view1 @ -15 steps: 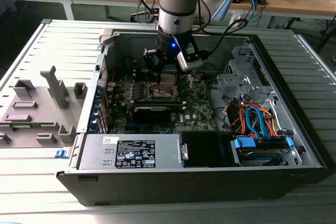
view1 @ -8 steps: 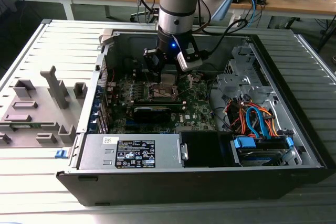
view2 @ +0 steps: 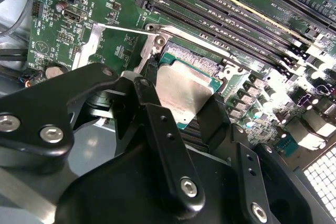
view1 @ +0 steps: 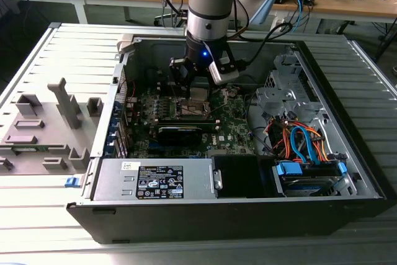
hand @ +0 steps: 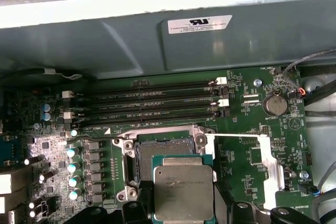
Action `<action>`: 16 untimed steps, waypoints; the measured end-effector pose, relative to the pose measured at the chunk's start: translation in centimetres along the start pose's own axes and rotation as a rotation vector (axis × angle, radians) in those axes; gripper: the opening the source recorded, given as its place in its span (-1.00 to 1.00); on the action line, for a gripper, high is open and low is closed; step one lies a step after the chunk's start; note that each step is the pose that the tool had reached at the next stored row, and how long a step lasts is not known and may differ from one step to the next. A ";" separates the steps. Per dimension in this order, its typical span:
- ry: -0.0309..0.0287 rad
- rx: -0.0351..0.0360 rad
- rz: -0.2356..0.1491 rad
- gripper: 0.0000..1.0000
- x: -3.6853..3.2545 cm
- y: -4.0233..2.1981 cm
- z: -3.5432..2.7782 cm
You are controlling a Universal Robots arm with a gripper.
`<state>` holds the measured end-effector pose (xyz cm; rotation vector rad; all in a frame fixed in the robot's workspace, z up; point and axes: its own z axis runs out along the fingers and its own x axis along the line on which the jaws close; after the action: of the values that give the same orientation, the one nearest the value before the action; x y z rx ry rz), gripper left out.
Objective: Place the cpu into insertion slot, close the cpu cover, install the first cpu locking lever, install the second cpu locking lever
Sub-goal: 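Place the cpu into insertion slot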
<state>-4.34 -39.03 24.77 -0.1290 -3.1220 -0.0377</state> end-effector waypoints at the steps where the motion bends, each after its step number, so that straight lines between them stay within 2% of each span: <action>1: 0.0000 0.0005 0.000 0.09 0.00 0.00 0.01; 4: -0.0005 0.0040 0.006 0.09 0.00 0.00 0.14; 16: -0.0009 0.0075 0.010 0.09 0.00 -0.01 0.18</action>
<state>-4.34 -39.03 24.59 -0.1442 -3.1220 -0.0259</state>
